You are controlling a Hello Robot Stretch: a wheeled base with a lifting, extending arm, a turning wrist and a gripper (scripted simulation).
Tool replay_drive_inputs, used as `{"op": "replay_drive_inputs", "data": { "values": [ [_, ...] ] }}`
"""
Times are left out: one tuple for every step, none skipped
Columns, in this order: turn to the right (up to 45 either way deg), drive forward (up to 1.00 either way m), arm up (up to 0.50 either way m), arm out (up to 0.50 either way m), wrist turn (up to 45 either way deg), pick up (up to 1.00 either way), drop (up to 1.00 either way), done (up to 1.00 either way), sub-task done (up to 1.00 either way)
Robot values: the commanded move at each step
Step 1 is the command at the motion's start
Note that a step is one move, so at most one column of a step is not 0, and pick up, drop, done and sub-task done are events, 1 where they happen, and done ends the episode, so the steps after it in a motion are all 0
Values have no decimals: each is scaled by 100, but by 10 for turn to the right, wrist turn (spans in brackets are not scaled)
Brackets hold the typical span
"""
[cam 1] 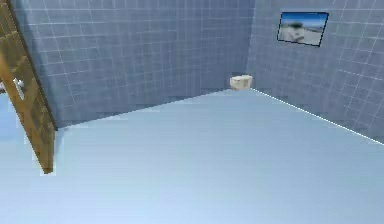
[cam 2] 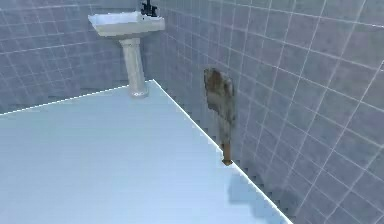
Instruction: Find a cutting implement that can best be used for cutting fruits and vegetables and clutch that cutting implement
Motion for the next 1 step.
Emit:
{"op": "replay_drive_inputs", "data": {
  "values": [
    [-450, 0, 0, 0, 0, 0, 0, 0, 0]
  ]
}}
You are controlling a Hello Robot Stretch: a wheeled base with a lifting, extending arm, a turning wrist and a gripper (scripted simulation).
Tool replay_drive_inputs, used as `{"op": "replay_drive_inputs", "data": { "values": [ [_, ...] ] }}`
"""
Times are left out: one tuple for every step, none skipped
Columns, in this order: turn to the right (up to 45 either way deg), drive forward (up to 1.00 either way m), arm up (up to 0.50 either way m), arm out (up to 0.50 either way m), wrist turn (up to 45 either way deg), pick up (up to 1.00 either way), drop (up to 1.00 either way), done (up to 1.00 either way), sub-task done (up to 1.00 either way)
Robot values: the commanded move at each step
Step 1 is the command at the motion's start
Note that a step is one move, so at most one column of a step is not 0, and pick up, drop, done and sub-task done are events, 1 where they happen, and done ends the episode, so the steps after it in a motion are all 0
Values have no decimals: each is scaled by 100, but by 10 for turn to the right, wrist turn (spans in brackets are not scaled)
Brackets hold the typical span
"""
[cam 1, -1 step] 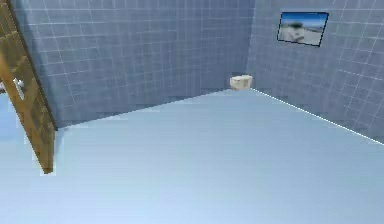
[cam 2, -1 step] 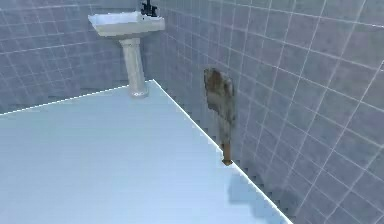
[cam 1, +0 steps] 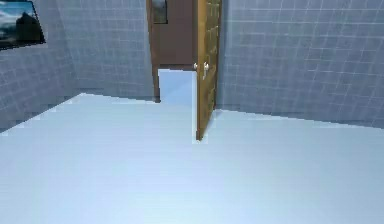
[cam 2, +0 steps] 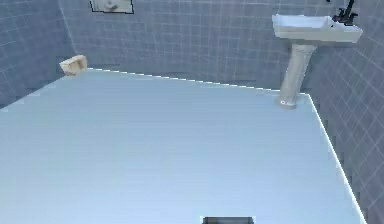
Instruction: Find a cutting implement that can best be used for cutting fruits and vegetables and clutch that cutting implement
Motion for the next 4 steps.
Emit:
{"op": "replay_drive_inputs", "data": {
  "values": [
    [-450, 0, 0, 0, 0, 0, 0, 0, 0],
    [-330, 0, 0, 0, 0, 0, 0, 0, 0],
    [0, 100, 0, 0, 0, 0, 0, 0, 0],
    [0, 100, 0, 0, 0, 0, 0, 0, 0]
  ]
}}
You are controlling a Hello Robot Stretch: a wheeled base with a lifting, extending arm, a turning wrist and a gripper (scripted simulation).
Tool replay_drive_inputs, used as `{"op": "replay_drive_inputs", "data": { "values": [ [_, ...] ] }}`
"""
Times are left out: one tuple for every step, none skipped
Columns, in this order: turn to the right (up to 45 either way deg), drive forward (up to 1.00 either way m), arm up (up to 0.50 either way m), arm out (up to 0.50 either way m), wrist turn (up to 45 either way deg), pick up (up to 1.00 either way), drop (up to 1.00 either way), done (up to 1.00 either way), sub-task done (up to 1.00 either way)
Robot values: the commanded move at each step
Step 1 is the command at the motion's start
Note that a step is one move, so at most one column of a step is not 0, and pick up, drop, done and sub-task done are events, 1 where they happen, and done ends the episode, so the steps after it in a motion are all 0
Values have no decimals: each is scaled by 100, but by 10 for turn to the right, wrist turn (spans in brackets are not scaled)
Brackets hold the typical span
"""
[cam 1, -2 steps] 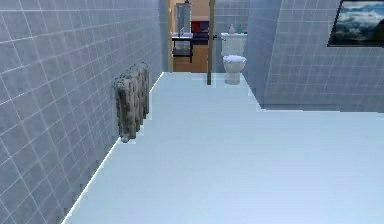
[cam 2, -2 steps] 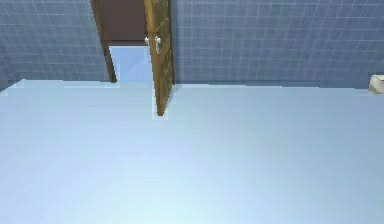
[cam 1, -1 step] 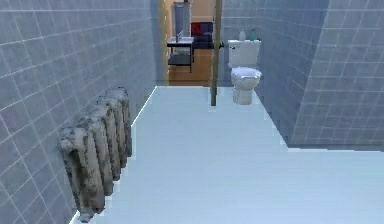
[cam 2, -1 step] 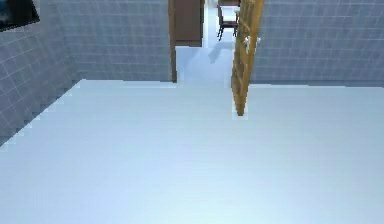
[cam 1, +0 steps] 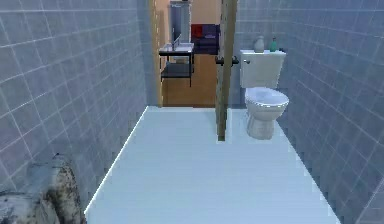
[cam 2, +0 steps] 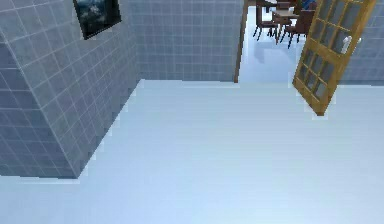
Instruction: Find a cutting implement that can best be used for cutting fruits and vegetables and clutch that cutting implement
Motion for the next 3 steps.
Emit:
{"op": "replay_drive_inputs", "data": {
  "values": [
    [-30, 0, 0, 0, 0, 0, 0, 0, 0],
    [0, 100, 0, 0, 0, 0, 0, 0, 0],
    [0, 100, 0, 0, 0, 0, 0, 0, 0]
  ]
}}
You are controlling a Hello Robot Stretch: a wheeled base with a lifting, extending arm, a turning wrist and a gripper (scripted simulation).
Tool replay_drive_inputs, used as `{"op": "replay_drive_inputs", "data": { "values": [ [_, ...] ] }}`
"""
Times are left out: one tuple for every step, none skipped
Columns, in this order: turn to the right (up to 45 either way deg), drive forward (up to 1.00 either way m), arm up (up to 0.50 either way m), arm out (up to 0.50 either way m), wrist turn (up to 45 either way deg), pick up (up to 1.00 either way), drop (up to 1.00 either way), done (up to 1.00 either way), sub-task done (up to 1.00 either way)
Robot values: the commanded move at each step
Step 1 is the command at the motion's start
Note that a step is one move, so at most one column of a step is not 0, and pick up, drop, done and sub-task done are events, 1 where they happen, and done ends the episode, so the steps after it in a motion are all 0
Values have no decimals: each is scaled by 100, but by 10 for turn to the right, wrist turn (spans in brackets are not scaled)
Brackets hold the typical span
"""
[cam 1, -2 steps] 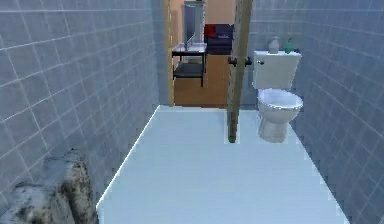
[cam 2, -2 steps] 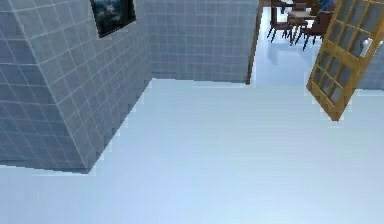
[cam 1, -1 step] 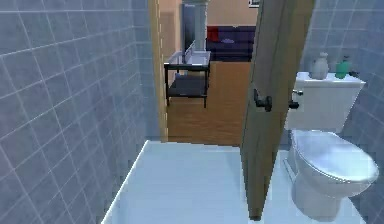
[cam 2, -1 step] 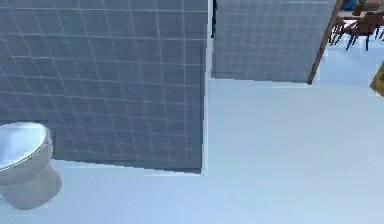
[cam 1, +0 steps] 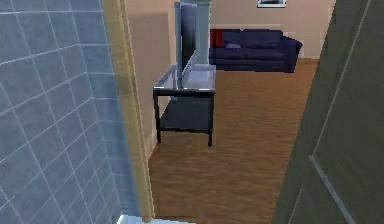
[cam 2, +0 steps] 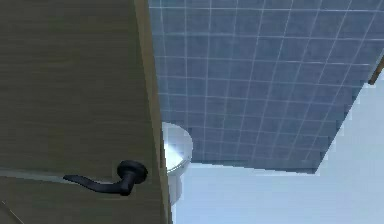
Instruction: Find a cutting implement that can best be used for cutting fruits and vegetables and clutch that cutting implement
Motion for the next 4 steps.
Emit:
{"op": "replay_drive_inputs", "data": {
  "values": [
    [90, 0, 0, 0, 0, 0, 0, 0, 0],
    [0, 100, 0, 0, 0, 0, 0, 0, 0],
    [0, 25, 0, 0, 0, 0, 0, 0, 0],
    [390, 0, 0, 0, 0, 0, 0, 0, 0]
  ]
}}
